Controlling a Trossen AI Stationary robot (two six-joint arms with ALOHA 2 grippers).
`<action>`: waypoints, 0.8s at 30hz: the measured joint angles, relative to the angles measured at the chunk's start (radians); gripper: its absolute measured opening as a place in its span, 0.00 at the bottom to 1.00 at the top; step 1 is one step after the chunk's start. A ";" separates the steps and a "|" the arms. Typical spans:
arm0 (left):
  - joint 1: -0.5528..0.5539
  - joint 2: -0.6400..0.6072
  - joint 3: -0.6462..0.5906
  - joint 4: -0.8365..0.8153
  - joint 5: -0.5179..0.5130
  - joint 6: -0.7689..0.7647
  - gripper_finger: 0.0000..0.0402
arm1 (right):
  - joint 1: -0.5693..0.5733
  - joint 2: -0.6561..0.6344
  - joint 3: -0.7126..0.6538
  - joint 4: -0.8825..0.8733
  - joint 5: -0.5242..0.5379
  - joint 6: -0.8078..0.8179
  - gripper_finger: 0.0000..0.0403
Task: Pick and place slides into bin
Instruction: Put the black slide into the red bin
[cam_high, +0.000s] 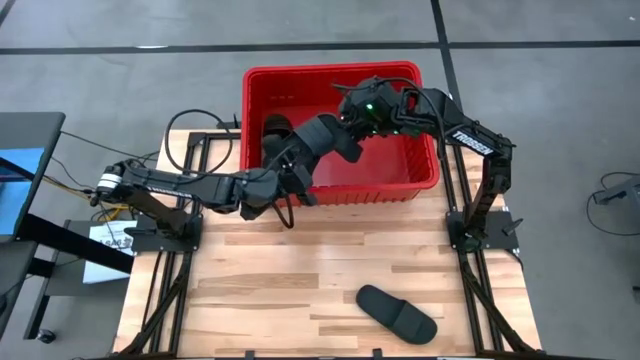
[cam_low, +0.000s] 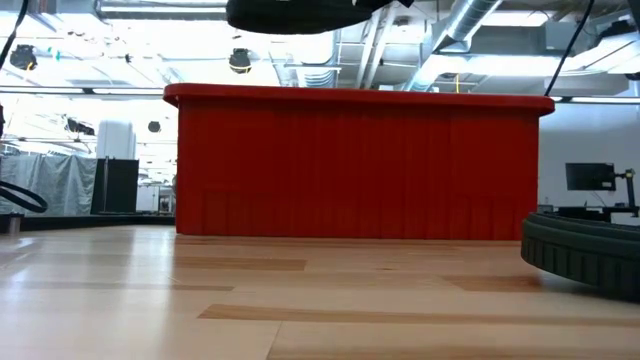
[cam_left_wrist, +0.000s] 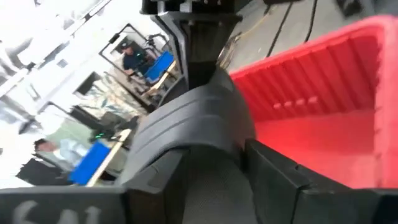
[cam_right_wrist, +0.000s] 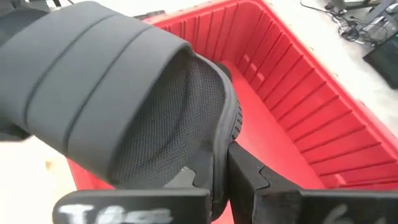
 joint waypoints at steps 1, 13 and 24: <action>-0.005 0.000 0.002 -0.002 -0.021 0.019 0.37 | -0.003 -0.003 0.000 -0.008 0.007 -0.008 0.03; -0.038 -0.008 0.136 -0.001 -0.269 0.141 0.36 | -0.072 -0.064 -0.001 -0.118 0.156 -0.128 0.02; -0.128 -0.119 0.242 0.004 -0.353 0.085 0.36 | -0.109 -0.065 0.083 -0.129 0.190 -0.483 0.02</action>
